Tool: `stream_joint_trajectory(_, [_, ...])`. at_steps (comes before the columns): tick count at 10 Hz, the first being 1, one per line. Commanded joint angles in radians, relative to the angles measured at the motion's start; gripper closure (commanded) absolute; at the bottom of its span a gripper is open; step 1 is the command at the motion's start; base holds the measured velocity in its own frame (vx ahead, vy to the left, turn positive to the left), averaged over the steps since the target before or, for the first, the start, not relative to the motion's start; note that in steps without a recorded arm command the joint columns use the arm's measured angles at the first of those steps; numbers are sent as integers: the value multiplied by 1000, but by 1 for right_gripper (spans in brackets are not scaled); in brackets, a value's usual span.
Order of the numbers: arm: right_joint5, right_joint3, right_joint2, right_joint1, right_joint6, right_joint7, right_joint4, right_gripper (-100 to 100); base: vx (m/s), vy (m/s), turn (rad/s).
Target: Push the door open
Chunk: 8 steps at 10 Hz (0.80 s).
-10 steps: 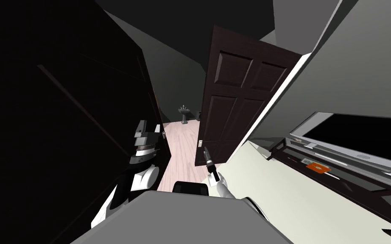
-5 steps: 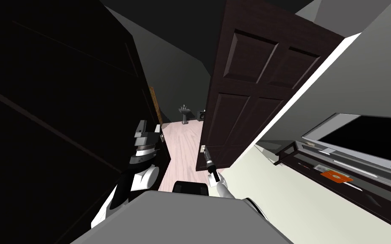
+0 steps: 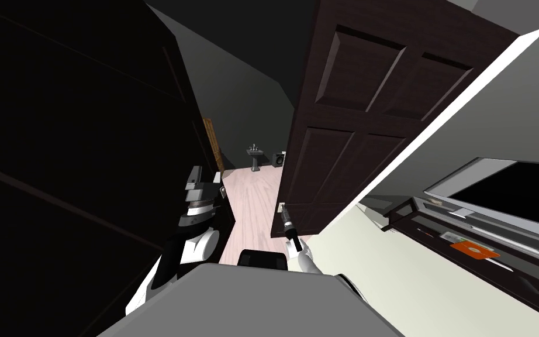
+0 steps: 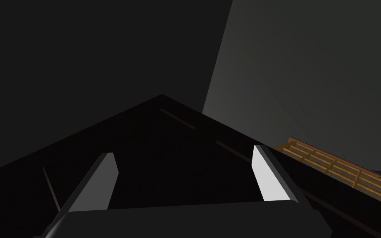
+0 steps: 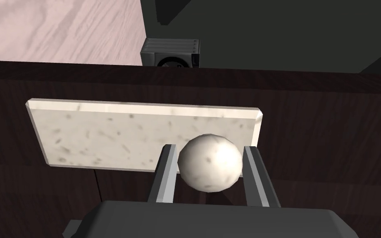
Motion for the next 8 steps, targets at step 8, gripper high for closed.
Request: stream_joint_trajectory(8, [-18, -29, -22, 0, 3, 23, 1, 100, 66, 11, -16])
